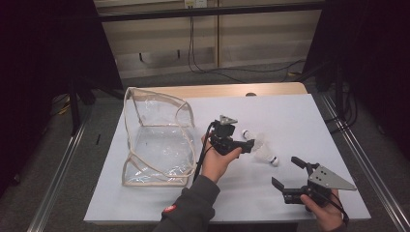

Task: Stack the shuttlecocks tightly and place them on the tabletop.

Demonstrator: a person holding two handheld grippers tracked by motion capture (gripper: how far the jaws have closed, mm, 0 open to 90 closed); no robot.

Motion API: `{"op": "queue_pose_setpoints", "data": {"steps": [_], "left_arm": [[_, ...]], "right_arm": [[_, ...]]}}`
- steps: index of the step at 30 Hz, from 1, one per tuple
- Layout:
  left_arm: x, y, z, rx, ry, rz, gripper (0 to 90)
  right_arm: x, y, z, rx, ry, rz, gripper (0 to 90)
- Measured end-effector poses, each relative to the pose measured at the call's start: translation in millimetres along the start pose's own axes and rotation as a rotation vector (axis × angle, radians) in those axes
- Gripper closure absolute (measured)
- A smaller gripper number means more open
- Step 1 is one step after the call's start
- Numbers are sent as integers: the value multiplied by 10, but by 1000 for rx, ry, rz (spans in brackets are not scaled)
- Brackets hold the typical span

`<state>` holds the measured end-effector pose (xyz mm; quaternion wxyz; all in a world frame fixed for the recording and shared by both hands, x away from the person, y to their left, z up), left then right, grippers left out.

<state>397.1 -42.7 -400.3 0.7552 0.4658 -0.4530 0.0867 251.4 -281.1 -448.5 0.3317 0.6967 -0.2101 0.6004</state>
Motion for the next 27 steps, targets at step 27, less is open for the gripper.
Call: {"op": "queue_pose_setpoints", "data": {"steps": [27], "left_arm": [[-360,227,107,-122,-96,0,57]], "right_arm": [[-15,-54,58,3,-18,0,18]]}}
Point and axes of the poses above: each handheld gripper's, and its own axes: y roughly backward along the jaws, x roughly out of its top, z roughly to its right, the point moved 1 cm from there along -y, roughly forward along the jaws, and after that the axes turned 10 degrees about x, right-handed, at the moved point
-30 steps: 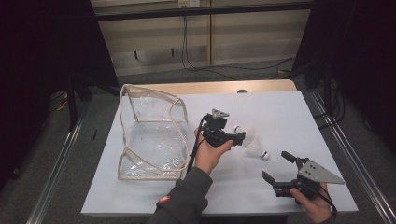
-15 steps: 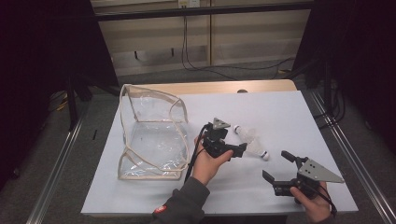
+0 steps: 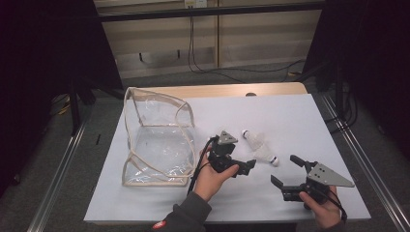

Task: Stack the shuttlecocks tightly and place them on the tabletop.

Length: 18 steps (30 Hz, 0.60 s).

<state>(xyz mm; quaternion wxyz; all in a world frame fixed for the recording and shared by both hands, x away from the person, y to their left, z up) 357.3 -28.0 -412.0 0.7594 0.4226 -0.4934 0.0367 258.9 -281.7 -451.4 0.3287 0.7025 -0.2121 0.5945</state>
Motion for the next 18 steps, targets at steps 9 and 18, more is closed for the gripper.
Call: {"op": "queue_pose_setpoints", "data": {"steps": [9,18], "left_arm": [[-148,97,6,-62,-22,-26,55],[-302,187,93,-119,-66,-57,59]], "right_arm": [[-12,-27,24,2,1,-6,18],[-20,-24,34,-2,-2,-12,18]]}}
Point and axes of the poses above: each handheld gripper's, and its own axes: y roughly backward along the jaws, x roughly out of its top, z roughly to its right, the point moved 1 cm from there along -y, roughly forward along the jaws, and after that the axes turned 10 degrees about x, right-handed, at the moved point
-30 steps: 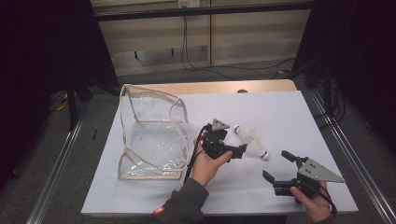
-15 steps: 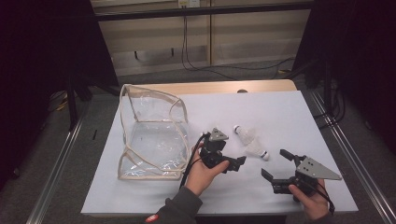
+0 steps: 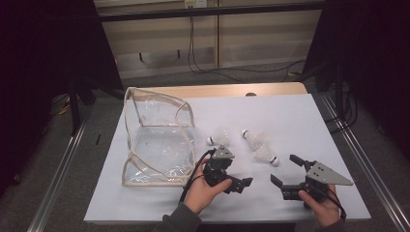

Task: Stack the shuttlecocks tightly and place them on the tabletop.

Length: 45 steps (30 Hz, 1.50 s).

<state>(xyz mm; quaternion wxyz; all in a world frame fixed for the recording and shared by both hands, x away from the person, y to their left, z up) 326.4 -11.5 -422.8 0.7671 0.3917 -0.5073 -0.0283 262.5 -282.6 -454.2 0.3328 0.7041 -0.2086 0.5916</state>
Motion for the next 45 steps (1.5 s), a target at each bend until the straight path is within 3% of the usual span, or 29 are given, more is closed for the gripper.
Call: {"op": "queue_pose_setpoints", "data": {"steps": [12,13,15,19,28,38,45], "left_arm": [[-160,61,73,-67,-27,-22,63],[-170,78,72,-73,-36,-41,63],[-194,92,75,-63,-38,-40,70],[-247,146,78,-87,-54,-59,73],[-339,237,23,-68,-35,-27,52],[-357,342,-14,-99,-125,-22,40],[-367,406,-49,-104,-153,-23,40]], "right_arm": [[-5,17,-4,-7,5,-4,18],[-7,22,0,-9,7,-6,18],[-8,34,0,-11,9,-4,18],[-8,41,6,-12,5,-1,18],[-16,60,6,-24,6,-5,18],[-26,64,15,-22,0,-7,18],[-23,67,1,-16,2,-6,18]]}}
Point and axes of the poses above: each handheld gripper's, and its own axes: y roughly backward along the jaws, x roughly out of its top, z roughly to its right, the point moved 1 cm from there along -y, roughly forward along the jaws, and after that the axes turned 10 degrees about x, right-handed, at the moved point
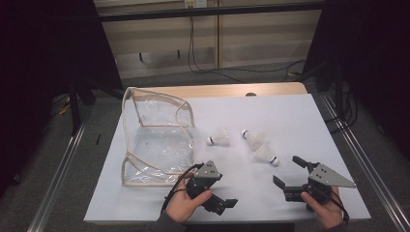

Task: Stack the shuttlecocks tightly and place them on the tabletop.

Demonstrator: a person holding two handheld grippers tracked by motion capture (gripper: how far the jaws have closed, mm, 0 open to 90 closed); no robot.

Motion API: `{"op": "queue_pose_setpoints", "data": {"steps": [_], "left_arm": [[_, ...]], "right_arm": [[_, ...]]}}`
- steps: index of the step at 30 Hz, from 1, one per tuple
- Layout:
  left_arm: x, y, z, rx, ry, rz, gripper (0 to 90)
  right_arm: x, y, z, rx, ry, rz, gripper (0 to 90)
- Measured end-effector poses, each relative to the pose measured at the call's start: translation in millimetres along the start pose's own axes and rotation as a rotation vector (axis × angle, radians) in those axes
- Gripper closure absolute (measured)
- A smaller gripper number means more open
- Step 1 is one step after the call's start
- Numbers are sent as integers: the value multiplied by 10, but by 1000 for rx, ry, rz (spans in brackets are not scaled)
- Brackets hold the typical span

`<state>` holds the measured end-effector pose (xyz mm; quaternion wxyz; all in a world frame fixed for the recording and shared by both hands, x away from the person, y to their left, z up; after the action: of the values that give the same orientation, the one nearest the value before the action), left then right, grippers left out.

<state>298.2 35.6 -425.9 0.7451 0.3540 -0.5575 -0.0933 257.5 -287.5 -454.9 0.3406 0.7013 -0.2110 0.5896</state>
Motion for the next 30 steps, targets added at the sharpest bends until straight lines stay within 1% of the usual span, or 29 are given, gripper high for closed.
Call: {"op": "queue_pose_setpoints", "data": {"steps": [1,5,8,12,13,18,20,22,25,29,30], "left_arm": [[-2,11,-6,-2,-8,-2,40],[-8,52,-27,-3,-18,4,40],[-18,76,-25,-20,-29,3,40],[-29,122,-33,-20,-44,3,40],[-32,136,-31,-20,-38,7,40],[-44,188,-52,-28,-44,16,40],[-48,201,-56,-37,-50,9,42],[-58,210,-58,-38,-54,3,41],[-75,224,-69,-48,-48,5,43],[-96,267,-79,-59,-48,-8,47],[-106,281,-82,-55,-47,-11,47]], "right_arm": [[-2,0,-2,-1,2,-3,18],[-13,21,5,-5,-2,-5,18],[-12,34,11,-10,-3,0,18],[-14,36,2,-9,-3,-3,18],[-15,38,2,-9,-2,-4,19],[-24,59,16,-19,-6,-4,18],[-24,65,19,-22,-7,-2,18],[-26,64,16,-20,-3,-3,18],[-30,74,10,-20,-5,-4,18],[-31,96,7,-25,-5,-3,18],[-31,99,6,-27,-5,-3,18]]}}
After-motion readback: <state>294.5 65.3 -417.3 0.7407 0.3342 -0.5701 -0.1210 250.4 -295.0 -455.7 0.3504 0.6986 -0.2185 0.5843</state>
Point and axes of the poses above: each handheld gripper's, and its own axes: y roughly backward along the jaws, x roughly out of its top, z roughly to its right, the point moved 1 cm from there along -y, roughly forward along the jaws, and after that the axes turned 10 degrees about x, right-handed, at the moved point
